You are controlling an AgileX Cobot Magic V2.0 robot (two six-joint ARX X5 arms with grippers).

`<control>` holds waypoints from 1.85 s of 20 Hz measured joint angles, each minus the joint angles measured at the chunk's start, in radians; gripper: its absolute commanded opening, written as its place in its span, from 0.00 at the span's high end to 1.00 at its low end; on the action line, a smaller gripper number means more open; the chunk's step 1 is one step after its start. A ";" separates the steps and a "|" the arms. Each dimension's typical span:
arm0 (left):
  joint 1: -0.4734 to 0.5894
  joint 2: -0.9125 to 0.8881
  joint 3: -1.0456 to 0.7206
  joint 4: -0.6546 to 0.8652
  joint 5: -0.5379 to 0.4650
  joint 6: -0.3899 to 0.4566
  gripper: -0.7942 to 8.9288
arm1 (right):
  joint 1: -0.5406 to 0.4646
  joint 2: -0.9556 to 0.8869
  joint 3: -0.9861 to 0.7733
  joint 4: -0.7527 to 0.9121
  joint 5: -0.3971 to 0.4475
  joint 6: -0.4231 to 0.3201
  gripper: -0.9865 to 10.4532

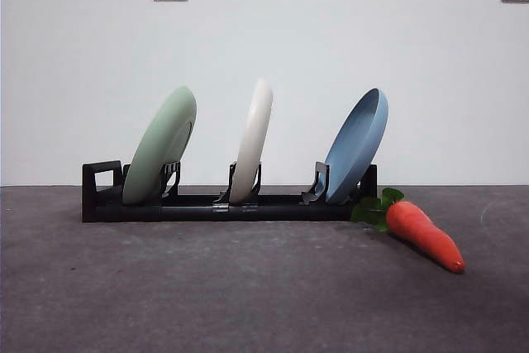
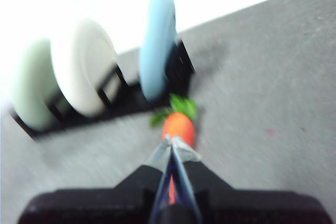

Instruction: Take the green plate from the plate rack,put the plate on the table,take the carrot from the table,put the carrot in the plate

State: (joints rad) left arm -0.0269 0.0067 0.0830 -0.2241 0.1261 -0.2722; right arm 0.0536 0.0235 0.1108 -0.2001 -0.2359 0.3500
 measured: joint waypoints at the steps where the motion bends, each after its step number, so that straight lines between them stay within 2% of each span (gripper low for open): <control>1: 0.000 0.002 0.030 0.002 0.022 -0.006 0.92 | 0.000 0.013 0.031 0.001 -0.001 0.019 0.92; 6: 0.000 0.055 0.182 -0.040 0.092 -0.018 0.92 | 0.000 0.132 0.197 -0.040 -0.088 0.039 0.92; 9: 0.000 0.101 0.259 -0.096 0.140 -0.017 0.93 | 0.000 0.214 0.298 -0.125 -0.142 0.011 0.92; 13: 0.000 0.175 0.364 -0.172 0.230 0.009 0.93 | 0.000 0.336 0.445 -0.264 -0.229 -0.093 0.92; 16: 0.000 0.232 0.438 -0.237 0.286 0.051 0.93 | 0.000 0.429 0.551 -0.399 -0.256 -0.190 0.92; 22: 0.000 0.335 0.554 -0.382 0.405 0.158 0.93 | 0.000 0.586 0.709 -0.650 -0.261 -0.391 0.92; 25: 0.000 0.377 0.590 -0.441 0.462 0.203 0.93 | 0.000 0.634 0.749 -0.748 -0.261 -0.462 0.92; 27: 0.000 0.410 0.611 -0.460 0.472 0.229 0.91 | 0.000 0.653 0.754 -0.768 -0.261 -0.497 0.86; 28: 0.000 0.418 0.612 -0.456 0.472 0.233 0.83 | 0.000 0.657 0.754 -0.764 -0.261 -0.504 0.76; 30: 0.000 0.430 0.612 -0.457 0.472 0.235 0.49 | 0.000 0.658 0.755 -0.752 -0.261 -0.507 0.49; 31: 0.000 0.432 0.612 -0.457 0.472 0.235 0.37 | 0.000 0.658 0.755 -0.748 -0.261 -0.504 0.39; 37: 0.000 0.447 0.612 -0.370 0.472 0.235 0.37 | 0.000 0.658 0.756 -0.748 -0.261 -0.495 0.37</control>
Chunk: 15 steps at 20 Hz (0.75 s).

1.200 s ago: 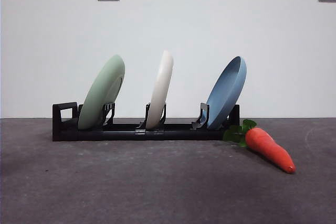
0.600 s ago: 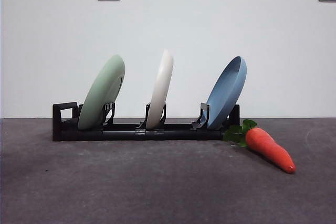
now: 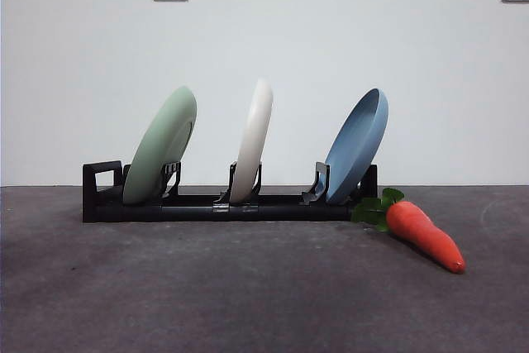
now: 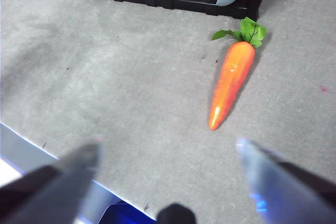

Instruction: Take the green plate from the plate rack,put the plate on the table,take the carrot from the table,put the carrot in the plate

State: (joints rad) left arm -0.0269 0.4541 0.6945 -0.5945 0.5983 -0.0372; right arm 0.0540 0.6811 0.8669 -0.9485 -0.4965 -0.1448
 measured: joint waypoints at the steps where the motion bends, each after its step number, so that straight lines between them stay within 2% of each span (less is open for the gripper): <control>1: 0.000 0.017 0.000 0.031 0.000 -0.006 0.37 | 0.000 0.000 0.000 0.000 0.000 0.003 0.37; 4: -0.001 0.112 0.007 0.131 0.007 -0.034 0.37 | 0.000 0.000 0.000 0.004 -0.001 0.010 0.37; 8: -0.043 0.326 0.084 0.267 0.006 -0.042 0.37 | 0.000 0.000 0.000 0.029 -0.001 0.014 0.37; 11: -0.079 0.523 0.193 0.336 -0.011 -0.042 0.37 | 0.000 0.003 0.000 0.029 -0.001 0.018 0.37; 15: -0.119 0.791 0.392 0.339 -0.055 -0.013 0.37 | 0.000 0.016 0.000 0.029 -0.001 0.018 0.37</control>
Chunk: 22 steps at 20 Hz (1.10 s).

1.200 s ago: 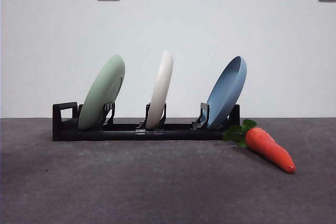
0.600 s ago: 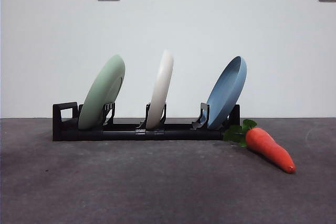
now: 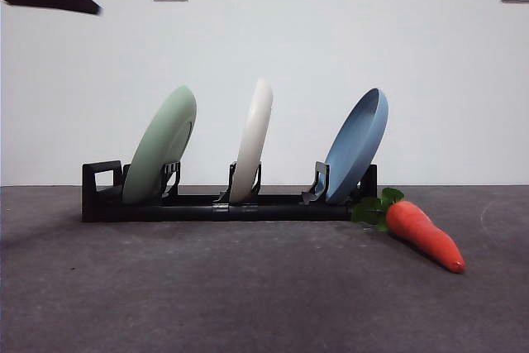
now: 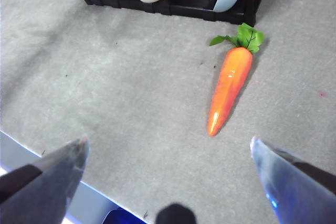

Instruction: Take the green plate from the plate rack,put the plate on the table,take the carrot from the table,put the carrot in the plate

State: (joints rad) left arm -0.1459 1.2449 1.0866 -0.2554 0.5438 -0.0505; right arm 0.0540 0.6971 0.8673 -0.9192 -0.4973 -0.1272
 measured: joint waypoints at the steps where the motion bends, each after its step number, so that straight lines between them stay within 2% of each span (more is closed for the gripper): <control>1: -0.008 0.065 0.049 0.000 -0.015 0.007 0.37 | 0.000 0.003 0.000 0.000 0.000 0.000 0.37; 7: -0.051 0.372 0.257 0.005 -0.157 0.067 0.37 | 0.000 0.006 0.000 0.000 0.000 0.000 0.37; 13: -0.074 0.510 0.268 0.071 -0.231 0.089 0.38 | 0.000 0.006 0.000 0.000 0.000 0.000 0.37; 14: -0.077 0.523 0.268 0.071 -0.235 0.089 0.44 | 0.000 0.006 0.000 0.000 0.000 0.000 0.37; 16: -0.083 0.533 0.268 0.070 -0.239 0.093 0.63 | 0.000 0.006 0.000 0.000 0.000 0.000 0.37; 17: -0.087 0.533 0.268 0.076 -0.238 0.093 0.69 | 0.000 0.006 0.000 0.000 0.000 0.000 0.37; 19: -0.089 0.533 0.268 0.089 -0.238 0.093 0.73 | 0.000 0.006 0.000 0.000 0.000 0.000 0.37; 22: -0.089 0.533 0.268 0.090 -0.237 0.093 0.89 | 0.000 0.006 0.000 0.000 0.000 0.000 0.37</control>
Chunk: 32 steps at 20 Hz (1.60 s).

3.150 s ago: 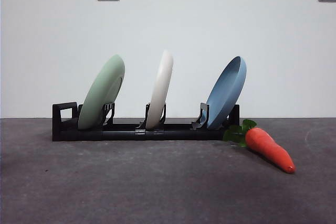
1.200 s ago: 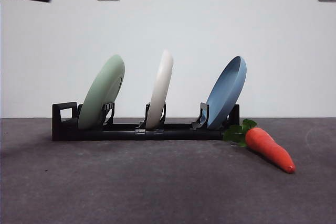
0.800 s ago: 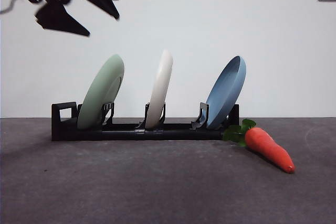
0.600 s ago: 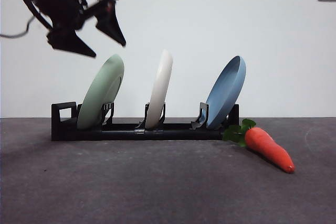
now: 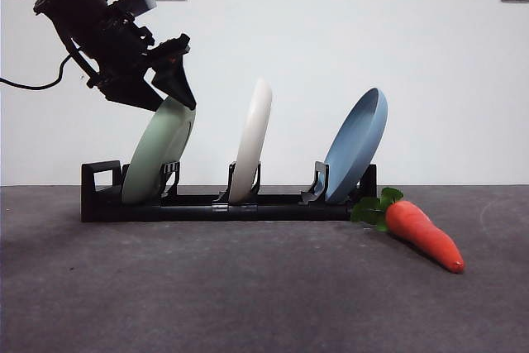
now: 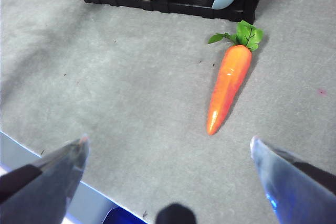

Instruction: Take the green plate from the plate rack,put the plate on the table,take the carrot from the table,put the carrot in the plate

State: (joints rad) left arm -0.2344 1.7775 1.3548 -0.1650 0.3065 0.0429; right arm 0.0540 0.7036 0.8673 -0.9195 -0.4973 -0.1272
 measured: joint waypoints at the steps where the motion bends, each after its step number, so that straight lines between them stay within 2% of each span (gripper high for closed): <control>1: 0.000 0.000 0.000 0.000 0.003 0.000 0.92 | 0.000 0.000 0.000 0.000 0.000 0.000 0.37; 10: 0.001 0.001 0.000 0.002 0.062 -0.023 0.93 | 0.000 0.000 0.000 0.000 0.000 0.000 0.37; 18: 0.024 -0.131 0.025 0.002 0.138 -0.115 0.93 | 0.000 0.000 0.000 0.000 0.000 0.000 0.37; 21: 0.023 -0.238 0.035 -0.083 0.211 -0.117 0.93 | 0.000 0.000 0.000 0.000 0.000 0.000 0.37; 23: -0.004 -0.326 0.035 -0.189 0.229 -0.077 0.92 | 0.000 0.001 0.000 0.000 0.000 0.000 0.37; 25: -0.068 -0.428 0.035 -0.313 0.153 0.002 0.92 | 0.000 0.002 0.000 0.000 0.000 0.004 0.37; 28: -0.206 -0.544 0.036 -0.476 -0.069 0.142 0.92 | 0.000 0.002 0.000 0.000 0.000 0.008 0.37; 32: -0.430 -0.557 0.027 -0.641 -0.299 0.250 0.92 | 0.000 0.003 0.000 0.000 0.000 0.013 0.37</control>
State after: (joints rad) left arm -0.6647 1.2209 1.3823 -0.8059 0.0071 0.2932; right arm 0.0540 0.7063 0.8677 -0.9192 -0.4973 -0.1139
